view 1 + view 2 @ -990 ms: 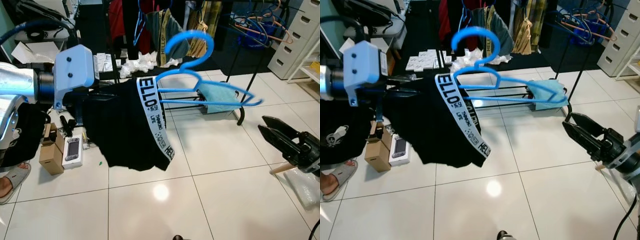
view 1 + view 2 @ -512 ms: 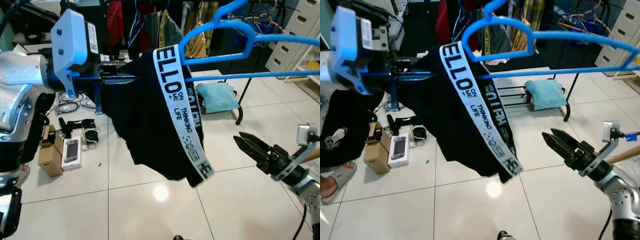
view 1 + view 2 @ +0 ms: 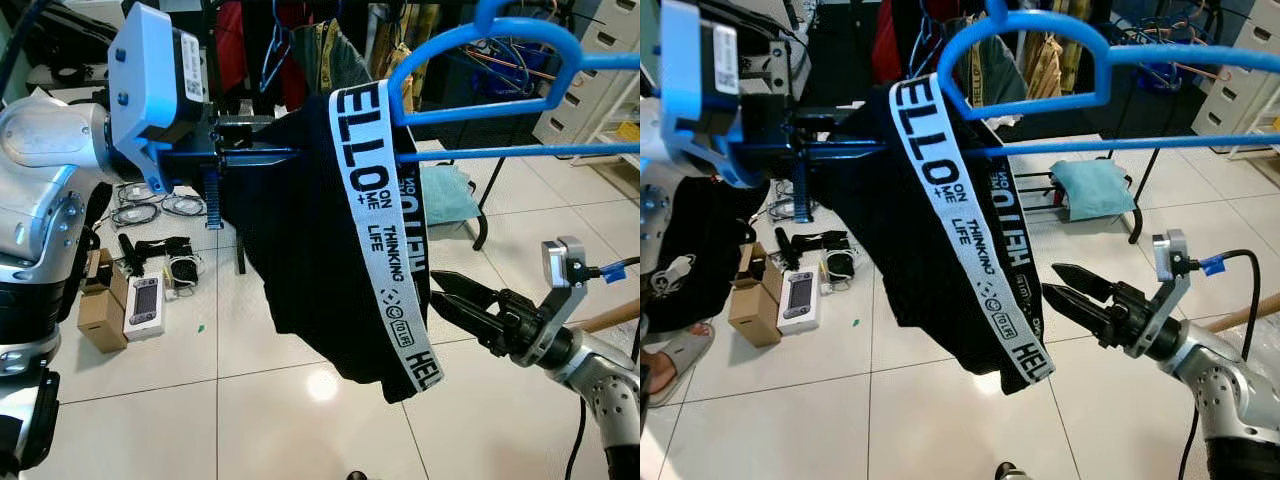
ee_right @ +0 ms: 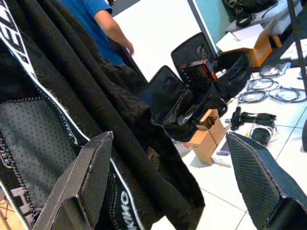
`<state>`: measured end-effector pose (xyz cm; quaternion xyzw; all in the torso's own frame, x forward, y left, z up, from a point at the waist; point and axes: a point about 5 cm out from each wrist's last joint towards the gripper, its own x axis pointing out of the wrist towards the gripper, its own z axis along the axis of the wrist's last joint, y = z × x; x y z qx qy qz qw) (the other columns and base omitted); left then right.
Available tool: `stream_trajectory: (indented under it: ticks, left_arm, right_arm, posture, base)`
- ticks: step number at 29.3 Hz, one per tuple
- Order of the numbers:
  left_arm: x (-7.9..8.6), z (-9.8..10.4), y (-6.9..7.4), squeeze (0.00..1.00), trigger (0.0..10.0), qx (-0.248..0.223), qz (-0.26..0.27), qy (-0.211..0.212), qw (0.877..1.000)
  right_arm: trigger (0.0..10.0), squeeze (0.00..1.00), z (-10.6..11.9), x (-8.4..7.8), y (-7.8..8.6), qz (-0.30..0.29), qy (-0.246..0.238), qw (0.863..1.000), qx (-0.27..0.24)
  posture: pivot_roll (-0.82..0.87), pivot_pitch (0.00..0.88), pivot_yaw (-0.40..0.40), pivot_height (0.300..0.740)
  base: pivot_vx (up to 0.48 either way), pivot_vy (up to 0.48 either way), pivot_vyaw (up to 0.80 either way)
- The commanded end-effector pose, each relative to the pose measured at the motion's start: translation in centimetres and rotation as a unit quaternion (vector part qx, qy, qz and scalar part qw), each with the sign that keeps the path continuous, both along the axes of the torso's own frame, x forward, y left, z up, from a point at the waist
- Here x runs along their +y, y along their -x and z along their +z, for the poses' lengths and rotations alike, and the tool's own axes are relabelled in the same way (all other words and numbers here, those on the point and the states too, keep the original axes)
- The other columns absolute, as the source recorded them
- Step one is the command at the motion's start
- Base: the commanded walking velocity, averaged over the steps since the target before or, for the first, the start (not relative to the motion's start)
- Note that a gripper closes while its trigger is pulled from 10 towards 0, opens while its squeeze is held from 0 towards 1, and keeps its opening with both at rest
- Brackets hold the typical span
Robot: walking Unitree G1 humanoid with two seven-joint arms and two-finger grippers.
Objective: Hang hanger
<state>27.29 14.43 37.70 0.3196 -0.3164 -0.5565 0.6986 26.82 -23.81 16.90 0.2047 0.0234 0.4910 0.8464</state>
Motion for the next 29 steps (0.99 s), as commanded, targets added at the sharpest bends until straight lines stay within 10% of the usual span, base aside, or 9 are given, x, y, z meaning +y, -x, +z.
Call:
stream_trajectory:
  ticks: [1, 29]
  left_arm:
    - [-0.5, 0.3, 0.4, 0.00, 10.0, -0.007, -0.018, 0.002, 1.000]
    - [-1.1, 0.5, 0.3, 0.00, 10.0, -0.015, -0.021, 0.014, 1.000]
  right_arm:
    - [10.0, 0.00, 1.2, 0.7, 0.5, 0.038, 0.001, 0.999, -0.020]
    - [10.0, 0.00, 4.5, 2.2, 1.5, 0.124, -0.035, 0.989, -0.072]
  posture:
    - [-0.01, 0.115, 0.006, 0.740]
    - [0.00, 0.105, 0.002, 0.740]
  base:
    - [0.000, 0.000, 0.00]
    - [0.000, 0.000, 0.00]
